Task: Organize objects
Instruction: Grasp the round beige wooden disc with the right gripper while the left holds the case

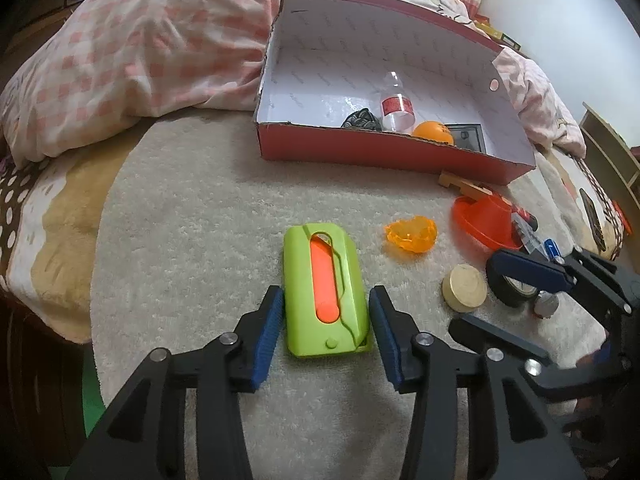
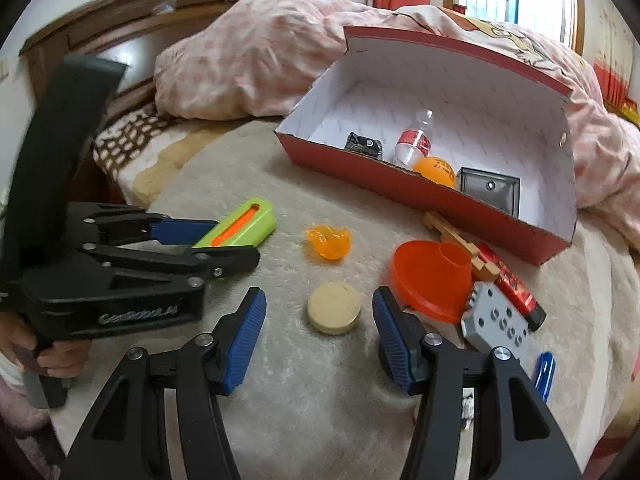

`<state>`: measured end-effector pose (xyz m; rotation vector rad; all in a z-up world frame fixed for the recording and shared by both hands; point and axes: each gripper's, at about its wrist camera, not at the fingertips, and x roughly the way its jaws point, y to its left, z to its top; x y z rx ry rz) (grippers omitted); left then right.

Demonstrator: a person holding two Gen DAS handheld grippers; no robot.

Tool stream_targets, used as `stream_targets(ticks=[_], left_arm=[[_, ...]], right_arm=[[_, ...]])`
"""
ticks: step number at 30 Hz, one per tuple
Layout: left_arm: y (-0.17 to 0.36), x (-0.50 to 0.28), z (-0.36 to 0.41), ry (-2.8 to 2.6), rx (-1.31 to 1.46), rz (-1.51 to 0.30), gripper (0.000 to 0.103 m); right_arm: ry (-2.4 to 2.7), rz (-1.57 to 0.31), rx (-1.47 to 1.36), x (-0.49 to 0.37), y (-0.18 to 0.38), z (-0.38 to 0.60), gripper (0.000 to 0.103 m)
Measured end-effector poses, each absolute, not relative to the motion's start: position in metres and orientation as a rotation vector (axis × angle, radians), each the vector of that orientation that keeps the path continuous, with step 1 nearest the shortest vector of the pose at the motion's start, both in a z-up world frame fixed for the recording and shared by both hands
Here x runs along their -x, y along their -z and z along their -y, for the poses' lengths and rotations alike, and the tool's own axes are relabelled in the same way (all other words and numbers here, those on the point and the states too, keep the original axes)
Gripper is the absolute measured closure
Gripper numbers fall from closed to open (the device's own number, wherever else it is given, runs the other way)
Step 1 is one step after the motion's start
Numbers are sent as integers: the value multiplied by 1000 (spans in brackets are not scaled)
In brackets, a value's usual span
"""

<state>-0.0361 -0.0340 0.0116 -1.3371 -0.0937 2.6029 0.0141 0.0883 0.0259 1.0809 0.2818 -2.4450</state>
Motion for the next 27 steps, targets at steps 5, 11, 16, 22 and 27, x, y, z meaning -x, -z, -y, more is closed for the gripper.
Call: stream_targets(ticks=[5, 11, 16, 22, 27], left_arm=[[-10, 37, 29, -2615, 1327, 59, 54], [-9, 35, 27, -2635, 1314, 30, 55], [-9, 35, 25, -2649, 1321, 14, 56], [-9, 36, 24, -2659, 1324, 16, 56], [-10, 33, 24, -2673, 1314, -2, 64]], right_arm=[[2426, -341, -1120, -4, -17, -82, 50], [2406, -321, -1153, -1, -12, -83, 70], [2405, -284, -1155, -2, -11, -87, 70], [2406, -233, -1171, -2, -10, -90, 70], [2401, -199, -1167, -7, -14, -95, 71]])
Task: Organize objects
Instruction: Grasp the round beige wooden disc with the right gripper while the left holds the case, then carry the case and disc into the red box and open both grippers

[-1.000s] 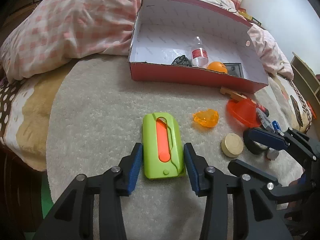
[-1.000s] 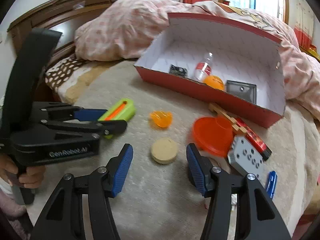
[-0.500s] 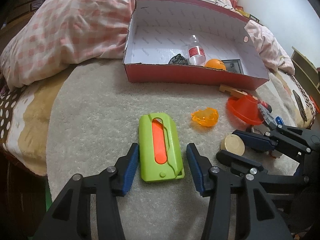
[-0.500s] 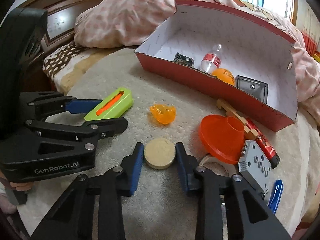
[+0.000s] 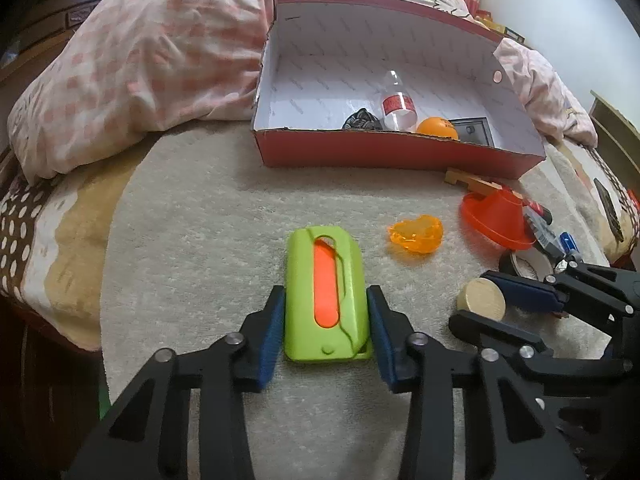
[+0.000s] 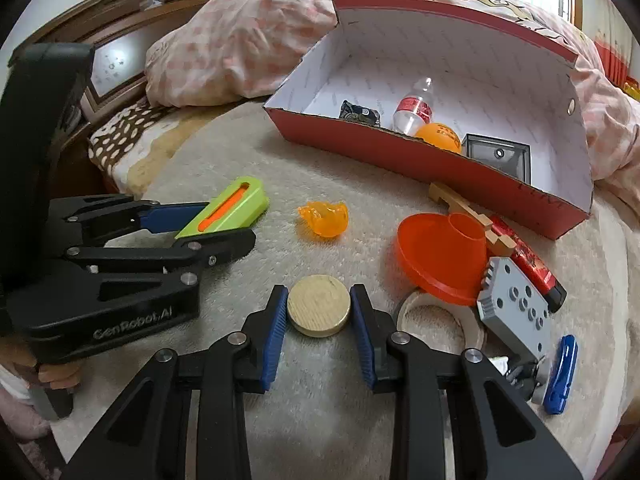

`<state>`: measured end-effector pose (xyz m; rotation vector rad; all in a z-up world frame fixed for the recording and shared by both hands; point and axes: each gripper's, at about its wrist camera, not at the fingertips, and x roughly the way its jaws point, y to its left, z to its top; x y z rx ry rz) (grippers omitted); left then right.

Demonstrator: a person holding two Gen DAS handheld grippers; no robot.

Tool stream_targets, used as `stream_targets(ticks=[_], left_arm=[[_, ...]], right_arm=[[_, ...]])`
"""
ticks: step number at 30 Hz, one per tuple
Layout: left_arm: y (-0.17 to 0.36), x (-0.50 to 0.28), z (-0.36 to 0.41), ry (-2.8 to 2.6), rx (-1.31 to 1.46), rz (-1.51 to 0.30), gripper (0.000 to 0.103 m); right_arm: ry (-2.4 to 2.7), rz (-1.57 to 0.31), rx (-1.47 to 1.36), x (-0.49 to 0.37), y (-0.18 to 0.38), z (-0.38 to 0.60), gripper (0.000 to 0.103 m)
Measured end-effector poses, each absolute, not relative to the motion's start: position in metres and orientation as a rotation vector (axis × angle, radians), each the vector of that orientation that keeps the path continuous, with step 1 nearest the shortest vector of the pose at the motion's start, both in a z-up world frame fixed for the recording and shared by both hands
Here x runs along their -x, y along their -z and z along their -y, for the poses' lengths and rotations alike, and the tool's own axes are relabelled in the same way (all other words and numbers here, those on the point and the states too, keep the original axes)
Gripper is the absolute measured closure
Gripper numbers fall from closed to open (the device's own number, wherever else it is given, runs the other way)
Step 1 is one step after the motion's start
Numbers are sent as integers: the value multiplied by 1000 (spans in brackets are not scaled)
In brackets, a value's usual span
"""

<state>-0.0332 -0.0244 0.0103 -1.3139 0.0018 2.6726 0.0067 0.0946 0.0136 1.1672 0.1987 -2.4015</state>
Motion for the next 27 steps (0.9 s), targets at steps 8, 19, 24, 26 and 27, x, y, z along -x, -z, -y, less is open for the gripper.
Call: stream_targets(ticks=[8, 19, 24, 26, 27], left_arm=[[-19, 31, 27, -2652, 1283, 55, 64], [-60, 46, 26, -2633, 1167, 107, 64], [-73, 64, 27, -2640, 1148, 99, 64], [-79, 73, 28, -2657, 1135, 88, 64], [-81, 77, 28, -2660, 1134, 87, 64]], right_arm=[[2384, -160, -1133, -16, -27, -102, 71], [2417, -97, -1051, -5, -61, -128, 71], [2477, -90, -1045, 14, -72, -148, 71], [2502, -82, -1044, 23, -76, -157, 71], [2513, -76, -1043, 27, -78, -161, 71]])
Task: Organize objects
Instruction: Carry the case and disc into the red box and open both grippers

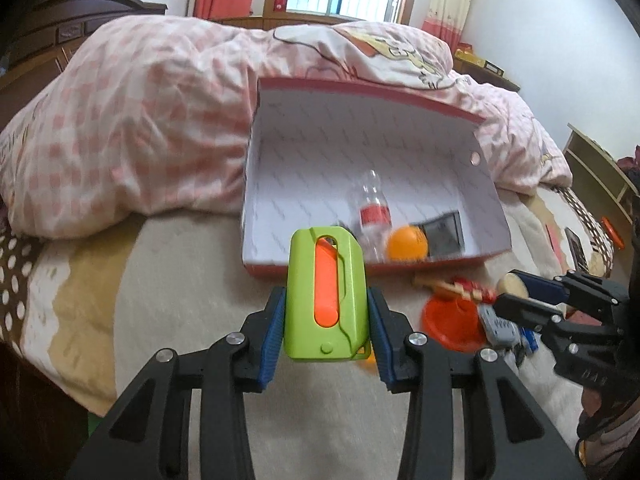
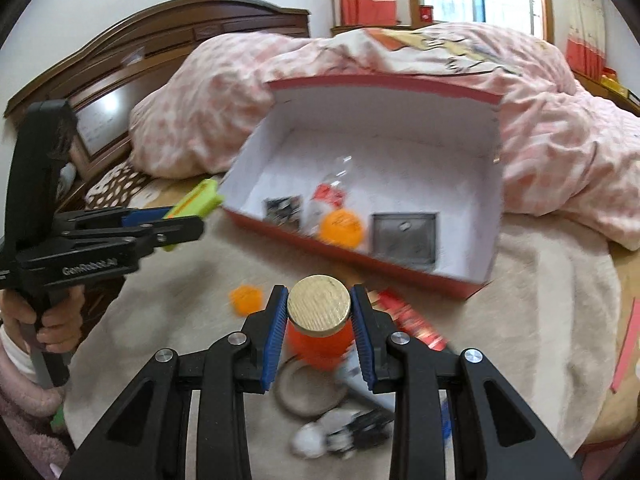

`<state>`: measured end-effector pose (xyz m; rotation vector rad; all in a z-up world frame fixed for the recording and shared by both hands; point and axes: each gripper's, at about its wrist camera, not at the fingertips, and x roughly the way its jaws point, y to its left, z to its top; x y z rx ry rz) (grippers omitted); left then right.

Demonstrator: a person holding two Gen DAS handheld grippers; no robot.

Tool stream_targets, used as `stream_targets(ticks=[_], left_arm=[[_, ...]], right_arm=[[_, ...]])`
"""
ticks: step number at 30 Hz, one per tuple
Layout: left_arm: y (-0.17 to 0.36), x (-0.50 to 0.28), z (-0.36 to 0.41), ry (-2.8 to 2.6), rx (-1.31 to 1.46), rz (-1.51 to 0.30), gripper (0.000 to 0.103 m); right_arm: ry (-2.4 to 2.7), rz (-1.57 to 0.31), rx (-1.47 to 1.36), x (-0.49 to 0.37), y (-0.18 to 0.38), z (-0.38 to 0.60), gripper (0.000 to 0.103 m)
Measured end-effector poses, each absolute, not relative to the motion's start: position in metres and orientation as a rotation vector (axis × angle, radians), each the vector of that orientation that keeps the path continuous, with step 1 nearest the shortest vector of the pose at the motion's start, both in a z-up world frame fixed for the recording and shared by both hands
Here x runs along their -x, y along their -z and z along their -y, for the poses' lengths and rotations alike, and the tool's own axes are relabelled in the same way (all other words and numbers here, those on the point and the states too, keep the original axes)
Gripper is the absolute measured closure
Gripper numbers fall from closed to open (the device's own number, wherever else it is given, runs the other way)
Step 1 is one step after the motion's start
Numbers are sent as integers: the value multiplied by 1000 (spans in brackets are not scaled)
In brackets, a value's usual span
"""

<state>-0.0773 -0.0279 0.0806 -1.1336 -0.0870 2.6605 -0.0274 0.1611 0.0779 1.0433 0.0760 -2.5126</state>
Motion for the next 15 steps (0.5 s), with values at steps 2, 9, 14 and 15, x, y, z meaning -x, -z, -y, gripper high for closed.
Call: stream_targets(ticks=[2, 9, 14, 15], left_arm=[[-86, 86, 27, -2661, 1124, 91, 64], [-99, 118, 17, -2650, 1079, 81, 64], [-93, 142, 9, -2647, 1092, 64, 64], [-91, 146, 7, -2645, 1099, 60, 64]], right_arm=[[2534, -58, -1042, 36, -81, -170, 71], [2591, 13, -1037, 68, -91, -191, 71], [2622, 8, -1034, 92, -90, -192, 71], [2626, 9, -1034, 96, -90, -193, 71]])
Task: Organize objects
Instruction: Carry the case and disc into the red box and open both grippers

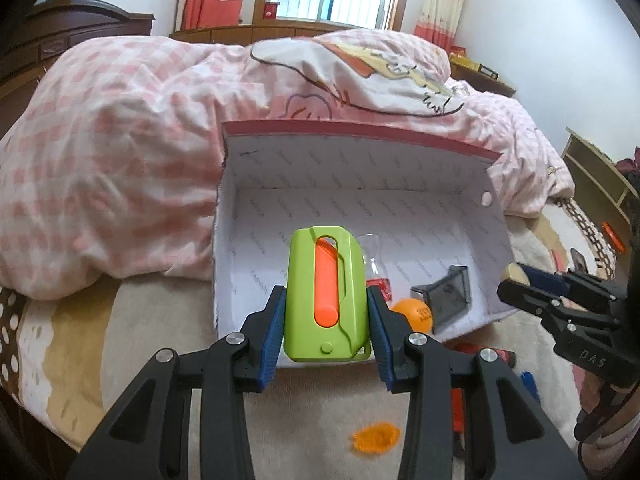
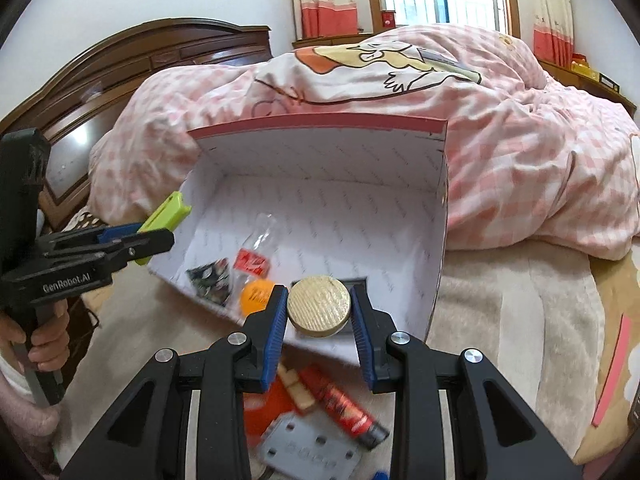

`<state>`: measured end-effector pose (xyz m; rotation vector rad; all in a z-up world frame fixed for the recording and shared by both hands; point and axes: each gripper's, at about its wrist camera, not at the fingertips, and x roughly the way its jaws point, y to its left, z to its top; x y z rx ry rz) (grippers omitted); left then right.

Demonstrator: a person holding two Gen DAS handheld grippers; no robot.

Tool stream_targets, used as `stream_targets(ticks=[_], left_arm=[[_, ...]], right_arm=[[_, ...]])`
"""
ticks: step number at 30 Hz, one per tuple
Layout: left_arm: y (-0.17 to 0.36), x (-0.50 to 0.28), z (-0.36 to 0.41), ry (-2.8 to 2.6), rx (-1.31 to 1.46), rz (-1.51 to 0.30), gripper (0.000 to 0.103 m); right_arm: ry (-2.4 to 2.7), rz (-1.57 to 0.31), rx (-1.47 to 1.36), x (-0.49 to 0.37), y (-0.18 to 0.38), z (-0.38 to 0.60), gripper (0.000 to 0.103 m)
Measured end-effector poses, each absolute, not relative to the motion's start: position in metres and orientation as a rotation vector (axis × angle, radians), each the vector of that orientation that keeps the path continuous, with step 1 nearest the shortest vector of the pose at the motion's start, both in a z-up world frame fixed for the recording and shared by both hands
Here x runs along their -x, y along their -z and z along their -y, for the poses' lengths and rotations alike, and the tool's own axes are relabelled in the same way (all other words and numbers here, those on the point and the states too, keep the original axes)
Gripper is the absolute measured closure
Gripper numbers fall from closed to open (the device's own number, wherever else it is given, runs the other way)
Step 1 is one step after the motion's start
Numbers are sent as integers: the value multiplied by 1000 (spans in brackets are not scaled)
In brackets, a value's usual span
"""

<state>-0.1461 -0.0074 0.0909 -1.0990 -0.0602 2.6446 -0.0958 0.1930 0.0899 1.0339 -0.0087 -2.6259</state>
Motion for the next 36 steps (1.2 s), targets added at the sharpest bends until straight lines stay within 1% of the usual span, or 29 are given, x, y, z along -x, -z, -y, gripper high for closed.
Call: stream_targets(ticks=[8, 13, 16, 18, 21, 30, 36], left_arm=[[-70, 179, -3, -2655, 1156, 6, 64], [-60, 193, -6, -2642, 1191, 7, 64], [-56, 195, -7, -2645, 1206, 7, 61], [-56, 195, -7, -2645, 1207, 10, 55], [-58, 191, -8, -2649, 1199, 4, 55], [-68, 177, -7, -2650, 1176, 3, 55], [-77, 152, -7, -2637, 1151, -3, 55]], right_arm=[[2630, 6, -1075, 131, -77, -194, 71], [2640, -5, -1087, 139, -70, -194, 71], [2653, -10, -1086, 140, -67, -194, 70], [2664, -33, -1085, 140, -66, -192, 64], [2681, -46, -1068, 138, -68, -192, 59], [2700, -28, -1038, 125, -80, -198, 59], [2691, -3, -1040, 106, -83, -201, 59]])
